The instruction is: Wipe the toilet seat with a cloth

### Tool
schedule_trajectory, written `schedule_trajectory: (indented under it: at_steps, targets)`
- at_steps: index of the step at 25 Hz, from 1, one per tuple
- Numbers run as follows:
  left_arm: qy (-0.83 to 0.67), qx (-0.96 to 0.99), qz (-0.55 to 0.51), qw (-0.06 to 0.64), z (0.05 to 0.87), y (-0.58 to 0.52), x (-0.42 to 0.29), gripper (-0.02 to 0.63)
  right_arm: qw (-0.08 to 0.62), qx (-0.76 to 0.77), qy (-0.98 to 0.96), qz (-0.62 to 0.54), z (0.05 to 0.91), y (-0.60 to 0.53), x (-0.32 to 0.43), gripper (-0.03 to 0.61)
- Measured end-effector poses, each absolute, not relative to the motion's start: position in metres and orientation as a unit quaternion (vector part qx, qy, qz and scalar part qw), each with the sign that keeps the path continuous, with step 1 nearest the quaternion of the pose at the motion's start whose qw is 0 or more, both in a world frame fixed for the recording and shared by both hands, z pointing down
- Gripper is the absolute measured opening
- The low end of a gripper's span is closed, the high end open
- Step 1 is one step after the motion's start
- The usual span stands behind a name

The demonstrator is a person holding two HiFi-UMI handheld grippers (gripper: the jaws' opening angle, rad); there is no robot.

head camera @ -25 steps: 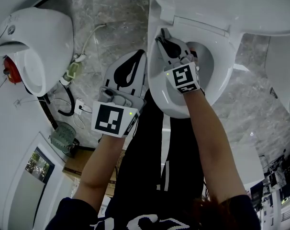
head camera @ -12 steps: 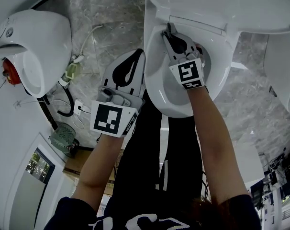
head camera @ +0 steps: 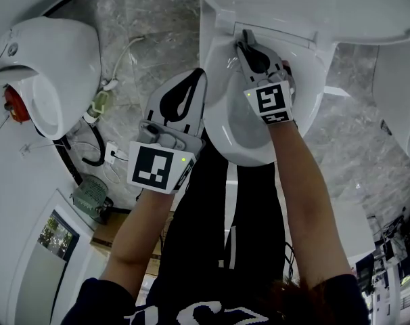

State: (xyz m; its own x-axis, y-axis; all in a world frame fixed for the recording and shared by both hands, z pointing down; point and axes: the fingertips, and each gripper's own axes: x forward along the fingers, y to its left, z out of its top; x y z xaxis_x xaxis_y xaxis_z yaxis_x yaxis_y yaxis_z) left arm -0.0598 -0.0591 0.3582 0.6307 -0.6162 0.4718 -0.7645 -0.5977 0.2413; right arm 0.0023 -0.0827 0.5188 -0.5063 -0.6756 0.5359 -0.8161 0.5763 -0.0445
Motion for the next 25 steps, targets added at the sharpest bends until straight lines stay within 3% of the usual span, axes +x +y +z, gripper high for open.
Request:
schedule_trajectory:
  at_steps: [25]
  targets:
    - [-0.403, 0.874, 0.168, 0.212, 0.355, -0.054, -0.056, 0.011, 0.298, 0.503, -0.797, 0.15, 0.53, -0.06, 0.093, 0.026]
